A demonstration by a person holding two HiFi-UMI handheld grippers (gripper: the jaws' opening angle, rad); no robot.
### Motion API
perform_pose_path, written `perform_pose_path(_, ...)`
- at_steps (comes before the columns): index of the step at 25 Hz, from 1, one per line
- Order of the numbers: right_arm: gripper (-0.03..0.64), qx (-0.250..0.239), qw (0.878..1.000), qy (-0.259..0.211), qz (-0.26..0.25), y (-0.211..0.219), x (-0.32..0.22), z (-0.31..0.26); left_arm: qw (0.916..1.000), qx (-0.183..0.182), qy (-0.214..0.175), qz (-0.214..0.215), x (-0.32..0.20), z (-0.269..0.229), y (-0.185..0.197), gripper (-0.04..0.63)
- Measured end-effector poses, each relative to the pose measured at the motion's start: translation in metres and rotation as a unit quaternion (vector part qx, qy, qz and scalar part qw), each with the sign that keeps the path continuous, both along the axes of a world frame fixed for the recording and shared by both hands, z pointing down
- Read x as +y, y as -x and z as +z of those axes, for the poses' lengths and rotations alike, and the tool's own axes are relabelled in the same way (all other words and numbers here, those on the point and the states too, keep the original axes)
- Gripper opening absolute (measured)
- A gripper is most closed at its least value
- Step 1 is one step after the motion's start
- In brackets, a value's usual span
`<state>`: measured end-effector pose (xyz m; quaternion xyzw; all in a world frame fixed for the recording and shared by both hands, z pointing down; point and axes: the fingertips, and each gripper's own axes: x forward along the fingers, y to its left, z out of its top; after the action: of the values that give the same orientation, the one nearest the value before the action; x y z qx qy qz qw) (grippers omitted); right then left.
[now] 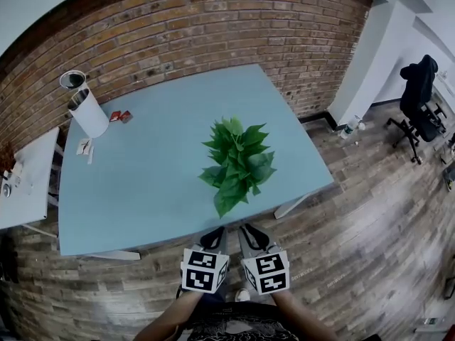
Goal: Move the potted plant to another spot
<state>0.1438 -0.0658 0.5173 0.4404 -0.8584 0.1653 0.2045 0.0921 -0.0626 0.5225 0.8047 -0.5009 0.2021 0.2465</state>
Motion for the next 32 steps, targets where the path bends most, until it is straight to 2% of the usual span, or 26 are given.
perform_pose_path(8,0.103,0.033,0.999,-0.01,0.017,0.007,-0.026,0.01,0.9997,0.004,0.002,0.023,-0.023,0.0,0.015,-0.006)
perform_pose_path(17,0.203,0.035,0.998,-0.002,0.052,0.014,-0.048,0.021,0.9983,0.01,-0.005,0.057,-0.041,-0.004,0.035,-0.006)
perform_pose_path(28,0.381,-0.008,0.993,0.002,0.117,0.025,-0.068,0.022,0.9965,0.015,-0.017,0.08,-0.057,-0.006,0.059,-0.006)
perform_pose_path(32,0.405,-0.008,0.991,0.007,0.136,0.026,-0.077,0.024,0.9966,0.021,-0.018,0.078,-0.059,-0.005,0.064,-0.006)
